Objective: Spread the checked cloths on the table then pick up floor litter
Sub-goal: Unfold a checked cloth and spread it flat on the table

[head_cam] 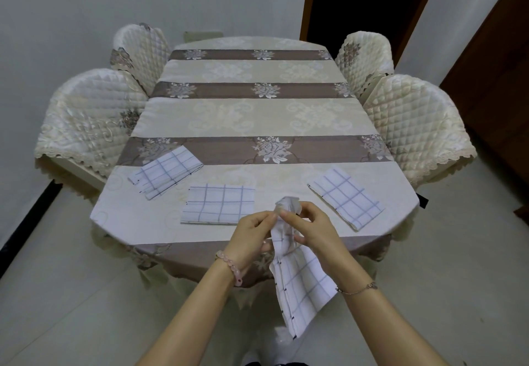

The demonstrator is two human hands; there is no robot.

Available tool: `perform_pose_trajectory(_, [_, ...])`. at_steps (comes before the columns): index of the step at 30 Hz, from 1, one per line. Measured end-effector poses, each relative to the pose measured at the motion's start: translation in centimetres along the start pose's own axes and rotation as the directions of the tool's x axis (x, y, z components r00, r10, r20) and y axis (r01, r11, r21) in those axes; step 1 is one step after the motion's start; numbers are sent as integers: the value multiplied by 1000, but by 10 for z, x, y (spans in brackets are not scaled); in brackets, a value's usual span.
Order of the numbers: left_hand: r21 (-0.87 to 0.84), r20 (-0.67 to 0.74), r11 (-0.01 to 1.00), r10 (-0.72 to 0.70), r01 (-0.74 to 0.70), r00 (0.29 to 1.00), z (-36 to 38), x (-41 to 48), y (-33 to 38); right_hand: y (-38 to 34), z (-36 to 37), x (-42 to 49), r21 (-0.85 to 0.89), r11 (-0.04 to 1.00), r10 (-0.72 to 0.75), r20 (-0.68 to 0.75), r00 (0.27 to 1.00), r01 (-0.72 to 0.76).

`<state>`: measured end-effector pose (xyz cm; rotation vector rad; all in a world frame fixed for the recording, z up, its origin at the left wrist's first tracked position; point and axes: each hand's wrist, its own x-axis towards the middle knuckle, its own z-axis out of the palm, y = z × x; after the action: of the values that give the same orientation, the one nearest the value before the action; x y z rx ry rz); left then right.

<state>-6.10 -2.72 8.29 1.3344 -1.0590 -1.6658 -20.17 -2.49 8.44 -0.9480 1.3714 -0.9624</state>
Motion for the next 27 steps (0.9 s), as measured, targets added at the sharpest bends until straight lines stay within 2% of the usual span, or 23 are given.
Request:
perform_pose_trajectory(4, [-2,-70,1000,19,-19,997,0,2,-2,4,2,4,-52,998,-33,-17,999,32])
perform_pose_trajectory(7, [-14,-146,999,46,-49,988,-10,5,0,5,-6,8,18,1000,-13,-46,999,14])
perform_pose_trajectory(12, [-20,-314,997,61,-71,947,-57,16,3,4,-38,21,3,997,72,-101,992,-72])
perform_pose_trajectory(15, [43,-392,996,86,-76,916,-92,32,1,7,-56,35,7,995,98,-163,982,-98])
perform_pose_trajectory(21, [221,-444,975,69,35,893,-149,75,-23,18,-76,68,19,979,203,-215,955,-204])
perform_pose_trajectory(24, [189,-493,978,12,93,870,-156,90,-30,27,-80,83,28,970,239,-245,940,-239])
perform_pose_trajectory(27, [126,-560,979,-65,162,826,-162,101,-37,34,-84,89,55,953,304,-191,933,-299])
